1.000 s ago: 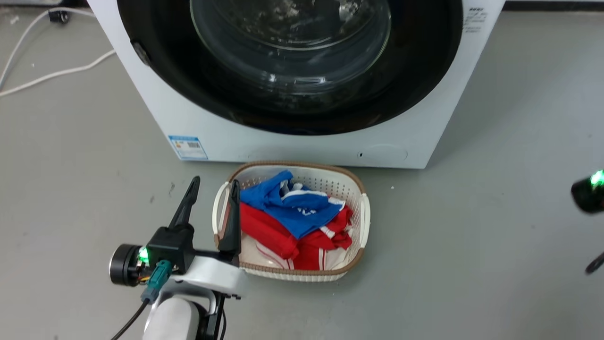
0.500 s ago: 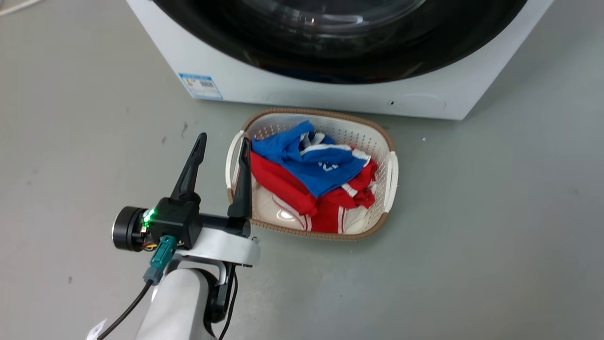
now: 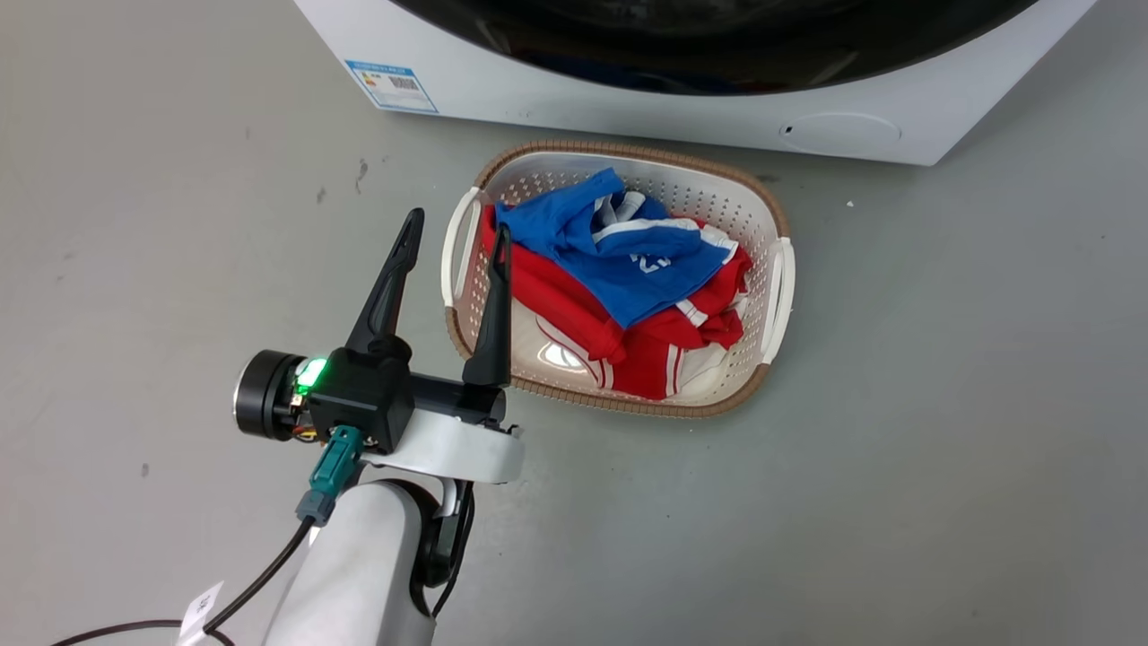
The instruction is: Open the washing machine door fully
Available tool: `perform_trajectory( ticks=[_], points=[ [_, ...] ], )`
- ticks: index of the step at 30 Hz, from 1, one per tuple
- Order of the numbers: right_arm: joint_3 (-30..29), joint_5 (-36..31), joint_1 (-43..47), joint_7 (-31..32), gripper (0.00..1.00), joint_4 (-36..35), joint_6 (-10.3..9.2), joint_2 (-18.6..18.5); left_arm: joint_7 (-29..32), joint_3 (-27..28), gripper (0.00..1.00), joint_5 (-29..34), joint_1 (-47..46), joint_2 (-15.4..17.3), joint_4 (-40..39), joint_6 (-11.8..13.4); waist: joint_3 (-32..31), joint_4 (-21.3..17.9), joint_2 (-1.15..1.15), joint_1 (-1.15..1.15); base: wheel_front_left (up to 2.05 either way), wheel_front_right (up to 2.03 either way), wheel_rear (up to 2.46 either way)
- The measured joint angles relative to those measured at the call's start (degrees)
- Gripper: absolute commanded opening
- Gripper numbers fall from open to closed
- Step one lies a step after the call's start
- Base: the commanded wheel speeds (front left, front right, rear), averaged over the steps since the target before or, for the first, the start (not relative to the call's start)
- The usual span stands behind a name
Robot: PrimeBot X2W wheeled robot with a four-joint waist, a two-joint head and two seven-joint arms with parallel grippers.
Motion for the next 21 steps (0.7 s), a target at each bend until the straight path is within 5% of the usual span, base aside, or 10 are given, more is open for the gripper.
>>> perform_trajectory(
  ticks=[21],
  points=[
    [4.7,-1.5,-5.8,12.9,0.0,1.7,0.01,-0.2,0.0,-2.3,1.0,-0.6,-2.1,-0.1,0.2,1.3,2.9,0.5,0.0,0.0,0.0,0.0,0.0]
  ],
)
